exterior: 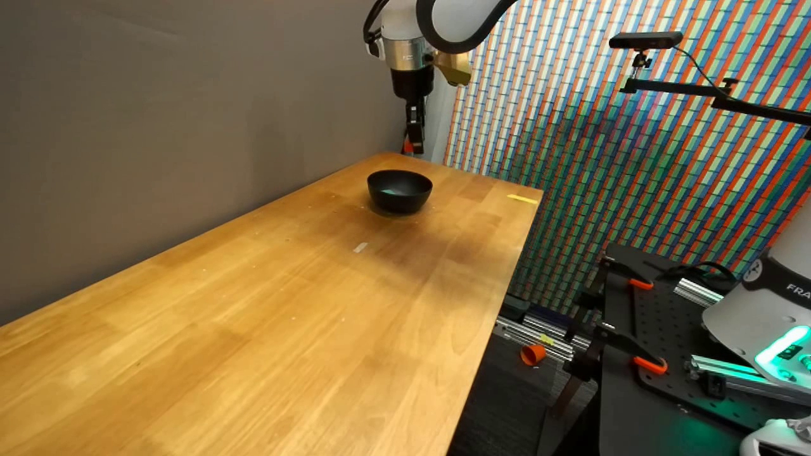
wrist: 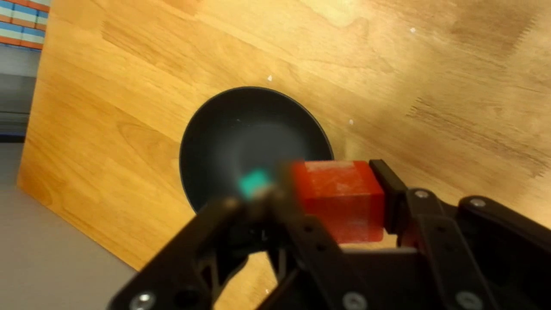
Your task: Pick up the blue block and put it in the black bowl, then pick up the orange block and put it in the black bowl.
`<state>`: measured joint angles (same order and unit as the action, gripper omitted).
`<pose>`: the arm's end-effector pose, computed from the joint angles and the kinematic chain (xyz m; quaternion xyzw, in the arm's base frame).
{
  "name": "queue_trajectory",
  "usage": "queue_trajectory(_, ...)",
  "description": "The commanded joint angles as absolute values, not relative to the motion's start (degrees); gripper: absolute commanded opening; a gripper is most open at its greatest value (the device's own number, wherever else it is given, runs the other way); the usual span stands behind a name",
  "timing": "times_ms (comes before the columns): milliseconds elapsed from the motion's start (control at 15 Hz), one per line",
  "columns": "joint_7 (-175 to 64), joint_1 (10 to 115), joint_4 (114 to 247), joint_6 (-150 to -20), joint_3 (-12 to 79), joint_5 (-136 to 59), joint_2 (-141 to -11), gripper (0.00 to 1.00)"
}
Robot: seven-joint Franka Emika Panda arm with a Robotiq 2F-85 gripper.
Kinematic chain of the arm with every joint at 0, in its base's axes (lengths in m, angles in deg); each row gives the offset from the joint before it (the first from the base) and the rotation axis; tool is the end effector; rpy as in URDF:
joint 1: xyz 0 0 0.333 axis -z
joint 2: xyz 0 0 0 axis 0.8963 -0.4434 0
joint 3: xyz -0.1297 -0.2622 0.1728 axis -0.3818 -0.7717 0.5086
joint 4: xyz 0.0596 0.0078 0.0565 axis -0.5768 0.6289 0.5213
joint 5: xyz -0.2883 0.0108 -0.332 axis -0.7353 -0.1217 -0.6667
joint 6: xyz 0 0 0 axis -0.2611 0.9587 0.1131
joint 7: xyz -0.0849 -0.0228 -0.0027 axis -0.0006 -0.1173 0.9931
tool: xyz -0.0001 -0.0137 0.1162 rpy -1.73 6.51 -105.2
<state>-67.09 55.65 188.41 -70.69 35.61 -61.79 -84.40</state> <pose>0.6970 0.0544 0.3038 0.9501 0.2388 -0.0452 0.1954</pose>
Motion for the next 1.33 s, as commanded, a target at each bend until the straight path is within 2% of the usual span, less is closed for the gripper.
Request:
queue_trajectory(0, -65.70, 56.64, 188.55, -70.72, 35.39, -63.29, -83.78, 0.22)
queue_trajectory(867, -66.35, 57.69, 188.42, -71.01, 35.74, -62.55, -83.58, 0.22)
queue_trajectory(933, -66.16, 57.76, 188.35, -71.11, 35.84, -62.10, -83.57, 0.64)
queue_trajectory(1267, -65.87, 57.47, 188.97, -71.18, 35.98, -62.42, -82.98, 0.99)
